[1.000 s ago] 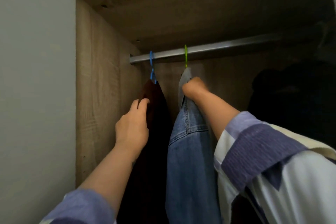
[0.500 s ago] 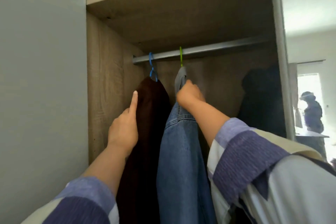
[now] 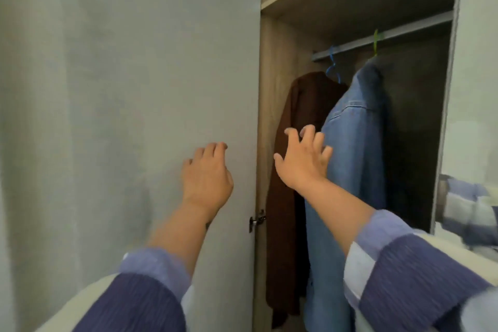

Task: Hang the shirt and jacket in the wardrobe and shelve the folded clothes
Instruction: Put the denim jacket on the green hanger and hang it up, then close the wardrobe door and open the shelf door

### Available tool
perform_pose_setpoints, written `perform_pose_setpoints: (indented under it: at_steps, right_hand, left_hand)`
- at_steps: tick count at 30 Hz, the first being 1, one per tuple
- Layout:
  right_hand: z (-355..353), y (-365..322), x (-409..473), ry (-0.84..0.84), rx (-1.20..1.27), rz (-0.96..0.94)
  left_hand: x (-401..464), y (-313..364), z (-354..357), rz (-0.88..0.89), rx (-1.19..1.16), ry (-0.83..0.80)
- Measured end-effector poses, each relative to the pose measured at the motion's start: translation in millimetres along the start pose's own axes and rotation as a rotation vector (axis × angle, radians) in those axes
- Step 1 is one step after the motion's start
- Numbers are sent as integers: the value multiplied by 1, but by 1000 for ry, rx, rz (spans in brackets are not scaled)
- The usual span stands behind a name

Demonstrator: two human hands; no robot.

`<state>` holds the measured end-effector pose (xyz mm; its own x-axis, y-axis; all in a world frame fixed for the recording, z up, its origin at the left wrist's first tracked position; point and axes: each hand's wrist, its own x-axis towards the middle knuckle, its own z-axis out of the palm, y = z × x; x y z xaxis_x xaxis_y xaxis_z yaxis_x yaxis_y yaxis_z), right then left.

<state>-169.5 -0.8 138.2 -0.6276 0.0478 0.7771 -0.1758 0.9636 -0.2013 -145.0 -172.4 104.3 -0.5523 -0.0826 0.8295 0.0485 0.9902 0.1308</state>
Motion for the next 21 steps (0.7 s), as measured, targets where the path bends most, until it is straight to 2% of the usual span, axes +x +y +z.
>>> perform_pose_setpoints:
  at_steps: [6, 8, 10, 12, 15, 18, 21]
  right_hand:
    - [1, -87, -61, -187, 311, -135]
    - [-2, -117, -80, -226, 406, -183]
    - [-3, -145, -93, -240, 483, -213]
    - [-4, -171, -99, -236, 556, -225]
    - [-5, -209, -105, -214, 618, -248]
    - [0, -242, -112, -223, 650, -221]
    - [16, -259, -122, -192, 596, -183]
  left_hand:
    - [-64, -68, -81, -7, 233, 286]
    - [-76, -87, -102, -84, 236, 348]
    - [-87, -105, -111, -221, 126, 384]
    - [-100, -120, -110, -372, -82, 335]
    - [-126, -142, -96, -534, -388, 96]
    - [-146, -162, -77, -544, -519, -108]
    - [-154, -167, -65, -520, -569, -160]
